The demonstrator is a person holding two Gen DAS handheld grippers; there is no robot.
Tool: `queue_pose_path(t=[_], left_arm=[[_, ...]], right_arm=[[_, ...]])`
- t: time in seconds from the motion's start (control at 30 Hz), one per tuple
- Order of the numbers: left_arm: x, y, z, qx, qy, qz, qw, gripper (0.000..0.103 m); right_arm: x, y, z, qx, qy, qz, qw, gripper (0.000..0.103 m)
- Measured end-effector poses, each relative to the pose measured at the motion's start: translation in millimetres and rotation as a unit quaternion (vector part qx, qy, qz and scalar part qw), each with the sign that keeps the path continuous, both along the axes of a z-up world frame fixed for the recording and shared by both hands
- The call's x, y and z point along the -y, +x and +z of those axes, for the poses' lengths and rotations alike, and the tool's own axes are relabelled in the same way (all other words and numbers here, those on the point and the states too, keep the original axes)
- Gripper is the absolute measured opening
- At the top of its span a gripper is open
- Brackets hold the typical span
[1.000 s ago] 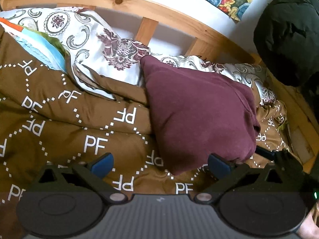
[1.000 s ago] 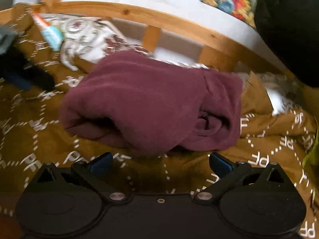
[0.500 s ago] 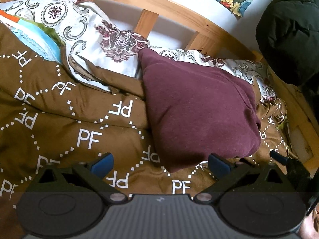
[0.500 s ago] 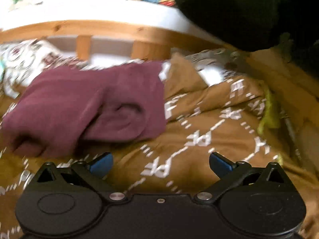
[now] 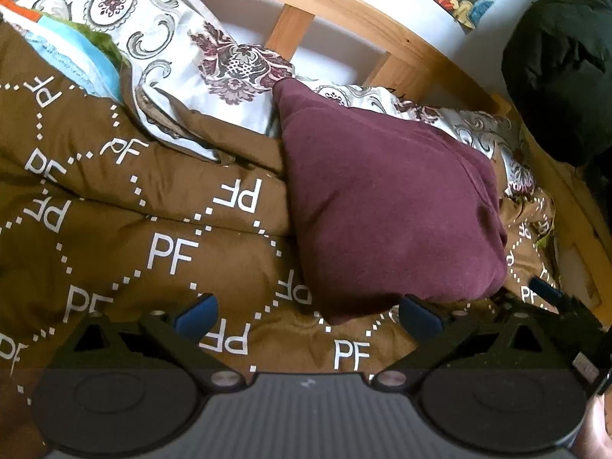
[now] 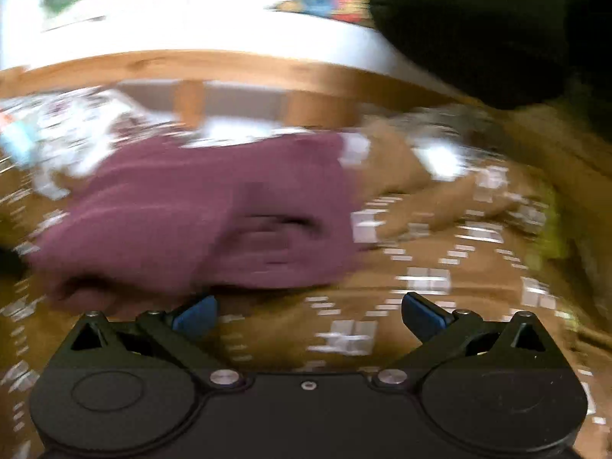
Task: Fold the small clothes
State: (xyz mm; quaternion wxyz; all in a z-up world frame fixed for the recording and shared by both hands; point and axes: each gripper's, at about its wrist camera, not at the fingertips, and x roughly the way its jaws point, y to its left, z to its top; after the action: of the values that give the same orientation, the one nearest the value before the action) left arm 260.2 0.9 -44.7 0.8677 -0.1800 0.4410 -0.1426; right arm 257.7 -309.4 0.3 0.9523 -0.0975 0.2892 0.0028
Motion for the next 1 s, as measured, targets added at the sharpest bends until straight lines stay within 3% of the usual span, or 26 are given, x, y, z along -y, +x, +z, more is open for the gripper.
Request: queue_pose_path(t=[0.1,0.2,0.43,0.67,0.8,0.93,1.0], left_arm=[[-7.3,2.9,-2.9,0.001,-0.024,0.009,0.9997,0.102],[-13.1,7.5,-6.3,0.007,-0.061,0.017,0.998,0.102],[-5.7,22.1,-15.1,0.017,-0.118,-0.01,0.9928,0.102],[-6.8,31.0,-38.5,-0.013,-0.167,-0.007,0.9859,0.102],[-4.6,37.2,-42.3,-0.017,-0.161,-0.01,0.9867,0.103],[-0.4,43.6,-46.1,-0.024,-0.168,-0.02,0.9853,0.103],[-0.4,48.2,-47.9,-0.032,-0.181,-0.025,0.9827,0.103]], right_arm=[[30.5,1.3,4.7,0.001,0.017,-0.062,0.998,0.102],[57.1,-6.0,7.2,0.005,0.052,-0.081,0.995,0.102],[78.3,3.4,23.5,0.003,0.182,0.017,0.983,0.102],[62.0,51.3,40.4,-0.011,0.226,0.077,0.971,0.102],[50.9,83.4,41.9,-0.021,0.24,0.077,0.968,0.101],[44.3,105.2,30.7,-0.054,0.266,0.046,0.961,0.087],[41.5,107.1,25.9,-0.06,0.271,0.04,0.96,0.072]])
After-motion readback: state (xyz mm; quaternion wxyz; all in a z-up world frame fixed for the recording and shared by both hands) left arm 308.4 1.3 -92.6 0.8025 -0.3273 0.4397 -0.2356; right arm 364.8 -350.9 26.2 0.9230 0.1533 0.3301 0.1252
